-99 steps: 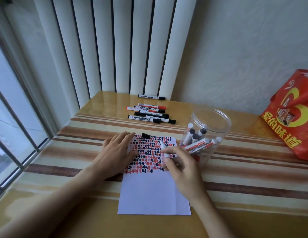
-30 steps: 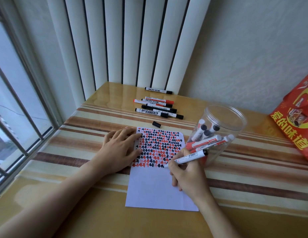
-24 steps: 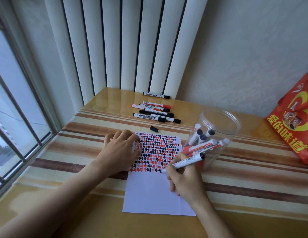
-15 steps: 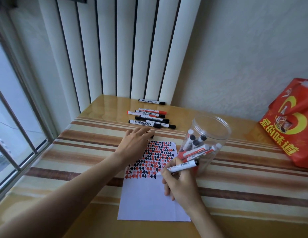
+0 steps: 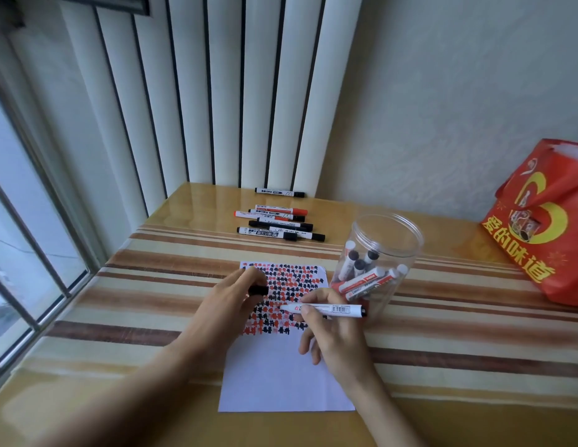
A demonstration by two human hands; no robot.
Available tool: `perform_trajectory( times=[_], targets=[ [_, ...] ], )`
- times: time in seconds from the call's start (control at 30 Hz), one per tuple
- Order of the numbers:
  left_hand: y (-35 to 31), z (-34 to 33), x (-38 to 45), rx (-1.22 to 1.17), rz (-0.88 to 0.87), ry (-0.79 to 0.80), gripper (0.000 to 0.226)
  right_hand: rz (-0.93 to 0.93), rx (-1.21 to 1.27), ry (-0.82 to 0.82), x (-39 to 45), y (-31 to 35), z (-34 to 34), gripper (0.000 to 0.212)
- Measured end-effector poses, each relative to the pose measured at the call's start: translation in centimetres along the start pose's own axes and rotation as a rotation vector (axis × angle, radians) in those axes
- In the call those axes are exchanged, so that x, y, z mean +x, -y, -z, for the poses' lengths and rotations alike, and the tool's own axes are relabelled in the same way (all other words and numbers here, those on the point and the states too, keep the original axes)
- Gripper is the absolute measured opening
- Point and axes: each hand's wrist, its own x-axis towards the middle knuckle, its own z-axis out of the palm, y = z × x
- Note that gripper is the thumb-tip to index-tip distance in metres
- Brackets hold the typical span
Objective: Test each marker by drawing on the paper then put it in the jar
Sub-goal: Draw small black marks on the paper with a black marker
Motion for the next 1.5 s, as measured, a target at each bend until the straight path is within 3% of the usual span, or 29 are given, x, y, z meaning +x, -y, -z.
perform_trajectory(
  times=[0.57, 0.7, 0.8, 0.93, 1.2, 1.33, 1.5],
  targets=[
    [-0.8, 0.2, -2.4, -0.1, -0.12, 0.028, 0.02, 0.049, -0.047, 0.132, -0.8, 0.6, -0.7, 0.005],
    [-0.7, 0.3, -2.3, -0.105, -0.118, 0.008, 0.02, -0.063, 0.182, 0.071, -0.6, 1.0, -0.4, 0.033],
    [-0.6, 0.2, -2.1, -0.098, -0.094, -0.012, 0.024, -0.074, 0.172, -0.053, 0.0, 0.8, 0.3, 0.046],
    [-0.2, 0.1, -2.0, -0.059, -0.069, -0.021, 0.021, -0.042, 0.03, 0.117, 0.2, 1.1, 1.5, 0.014],
    [0.1, -0.2, -1.9, 0.094, -0.152, 0.059, 0.02, 0.292, -0.542, 0.102, 0.3, 0.1, 1.9, 0.017],
    [-0.3, 0.0, -1.7, 0.064, -0.22, 0.091, 0.005, 0.299, -0.511, 0.102, 0.4, 0.1, 2.1, 0.015],
    [-0.2, 0.0, -1.9, 0.058, -0.213, 0.052, 0.009, 0.19, -0.392, 0.105, 0.0, -0.3, 1.5, 0.012]
  ],
)
